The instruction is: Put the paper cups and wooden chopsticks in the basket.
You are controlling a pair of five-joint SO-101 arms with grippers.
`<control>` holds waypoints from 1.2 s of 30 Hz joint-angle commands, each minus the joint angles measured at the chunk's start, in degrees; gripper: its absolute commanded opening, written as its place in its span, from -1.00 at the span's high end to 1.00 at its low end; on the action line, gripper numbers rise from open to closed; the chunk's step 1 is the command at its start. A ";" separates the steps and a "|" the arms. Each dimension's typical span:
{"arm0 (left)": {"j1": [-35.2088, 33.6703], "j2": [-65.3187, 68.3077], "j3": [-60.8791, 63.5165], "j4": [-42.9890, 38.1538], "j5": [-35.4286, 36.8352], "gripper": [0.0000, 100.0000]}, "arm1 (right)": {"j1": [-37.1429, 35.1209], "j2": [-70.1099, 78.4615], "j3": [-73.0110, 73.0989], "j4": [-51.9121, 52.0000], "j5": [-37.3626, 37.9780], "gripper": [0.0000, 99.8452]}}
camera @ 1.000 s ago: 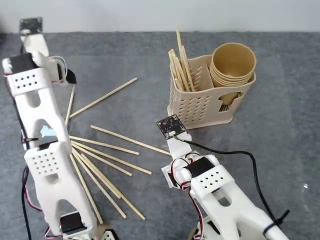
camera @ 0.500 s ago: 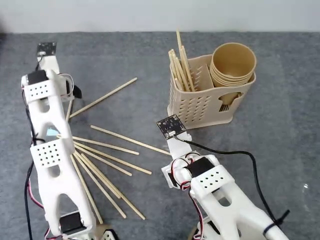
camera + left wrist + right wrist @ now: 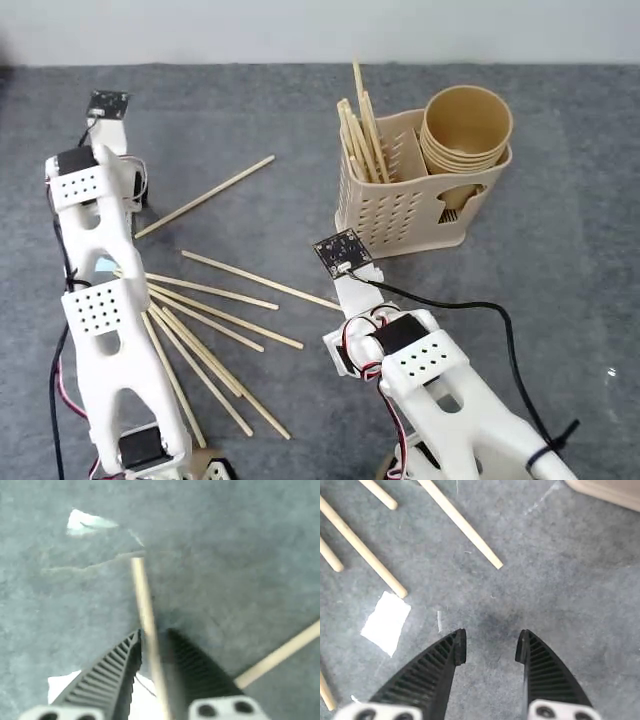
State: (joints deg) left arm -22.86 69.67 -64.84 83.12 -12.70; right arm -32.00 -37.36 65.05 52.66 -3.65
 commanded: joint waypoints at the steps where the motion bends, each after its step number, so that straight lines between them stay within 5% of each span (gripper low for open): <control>1: -0.70 1.49 0.84 2.90 -1.14 0.97 | 0.40 -1.19 -0.18 -0.22 0.70 0.64; 8: 0.88 1.67 -14.20 17.85 -0.70 0.97 | 0.40 -1.19 -0.18 -0.22 0.70 0.64; 21: 2.29 0.79 -31.60 17.49 8.09 0.98 | 0.40 -1.19 -0.18 -0.13 0.70 0.64; 28: 2.64 -12.57 -24.22 17.58 8.35 0.98 | 0.40 -1.19 -0.18 -0.13 0.70 0.64; 36: 4.66 -37.98 1.63 17.49 11.08 0.98 | 0.40 -1.19 -0.18 -0.13 0.70 0.64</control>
State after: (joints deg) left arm -19.87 44.97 -71.52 99.38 -2.77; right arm -32.00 -37.36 65.05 52.66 -3.65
